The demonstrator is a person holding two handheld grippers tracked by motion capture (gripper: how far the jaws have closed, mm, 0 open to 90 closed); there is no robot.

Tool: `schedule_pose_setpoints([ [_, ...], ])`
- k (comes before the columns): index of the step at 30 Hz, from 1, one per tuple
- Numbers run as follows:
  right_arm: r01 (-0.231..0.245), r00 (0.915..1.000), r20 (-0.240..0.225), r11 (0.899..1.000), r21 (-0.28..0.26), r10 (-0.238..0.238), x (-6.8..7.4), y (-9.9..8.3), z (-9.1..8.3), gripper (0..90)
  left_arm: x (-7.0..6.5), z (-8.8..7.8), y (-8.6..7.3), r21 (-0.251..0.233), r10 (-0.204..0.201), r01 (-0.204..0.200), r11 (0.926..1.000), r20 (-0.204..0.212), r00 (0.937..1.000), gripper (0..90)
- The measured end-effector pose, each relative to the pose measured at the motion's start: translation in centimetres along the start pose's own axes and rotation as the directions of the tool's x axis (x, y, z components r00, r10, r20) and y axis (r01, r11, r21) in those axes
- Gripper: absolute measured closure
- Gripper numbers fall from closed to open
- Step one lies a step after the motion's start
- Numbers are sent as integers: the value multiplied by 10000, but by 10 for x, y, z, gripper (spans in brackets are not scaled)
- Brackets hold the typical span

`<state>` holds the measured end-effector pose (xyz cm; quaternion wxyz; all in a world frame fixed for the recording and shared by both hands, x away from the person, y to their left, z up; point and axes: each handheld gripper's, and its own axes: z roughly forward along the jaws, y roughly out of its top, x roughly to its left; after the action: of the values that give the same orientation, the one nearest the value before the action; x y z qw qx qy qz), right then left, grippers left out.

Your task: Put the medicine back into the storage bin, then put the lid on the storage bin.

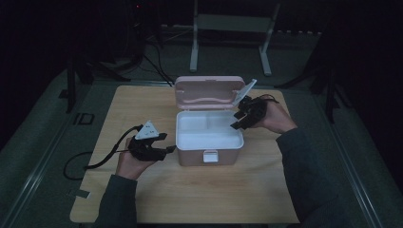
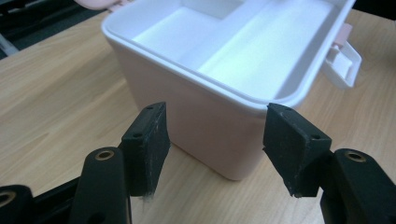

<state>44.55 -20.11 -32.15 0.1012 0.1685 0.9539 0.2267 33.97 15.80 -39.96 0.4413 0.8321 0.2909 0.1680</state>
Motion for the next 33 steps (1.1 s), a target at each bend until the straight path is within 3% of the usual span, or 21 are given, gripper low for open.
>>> schedule_pose_setpoints([
  [2,-181,9998,77,9997,-149,182,-1,-4,-2,499,2,-1,1,-23,-35,35,10000,-33,10000,399],
  [4,-872,9951,439,9953,-425,891,-3,-13,-7,478,8,-3,3,-149,-139,137,9998,-151,9998,397],
  [6,-1039,9931,501,9933,-511,1064,-5,-16,-8,479,10,-3,4,-224,-196,192,9996,-162,9997,396],
  [8,-1567,9838,740,9835,-900,1635,-9,-25,-10,479,15,-5,6,-378,-321,312,9988,-227,9992,395],
  [9,-1567,9838,740,9835,-900,1635,-9,-25,-10,479,18,-5,8,-458,-415,405,9981,-217,9989,395],
  [11,-2042,9702,1060,9707,-1269,2180,-12,-30,-12,468,22,-6,11,-626,-533,516,9967,-261,9982,386],
  [12,-2546,9547,1123,9517,-1717,2757,-16,-34,-15,448,26,-7,13,-740,-621,599,9955,-284,9977,383],
  [13,-2680,9493,1158,9449,-1882,2923,-18,-36,-16,438,28,-7,15,-797,-697,668,9946,-334,9970,380],
  [14,-2680,9493,1158,9449,-1882,2923,-18,-36,-16,438,28,-7,15,-797,-697,668,9946,-334,9970,379],
  [17,-3316,9228,1155,9102,-2481,3677,-25,-43,-17,431,34,-7,18,-917,-854,819,9924,-348,9957,379],
  [19,-3576,9115,1038,8914,-2782,3981,-28,-47,-17,432,38,-7,21,-957,-930,891,9914,-365,9950,379],
  [21,-3667,9112,694,8765,-3119,4060,-29,-50,-18,431,43,-7,26,-1106,-1038,986,9890,-420,9937,379],
  [30,-3488,9128,766,8634,-3647,4011,-27,-47,-23,424,50,-6,40,-1413,-1135,1063,9843,-440,9926,379],
  [33,-3512,9099,685,8478,-3973,4091,-28,-41,-24,412,51,-5,46,-1454,-1101,1024,9840,-455,9929,379],
])
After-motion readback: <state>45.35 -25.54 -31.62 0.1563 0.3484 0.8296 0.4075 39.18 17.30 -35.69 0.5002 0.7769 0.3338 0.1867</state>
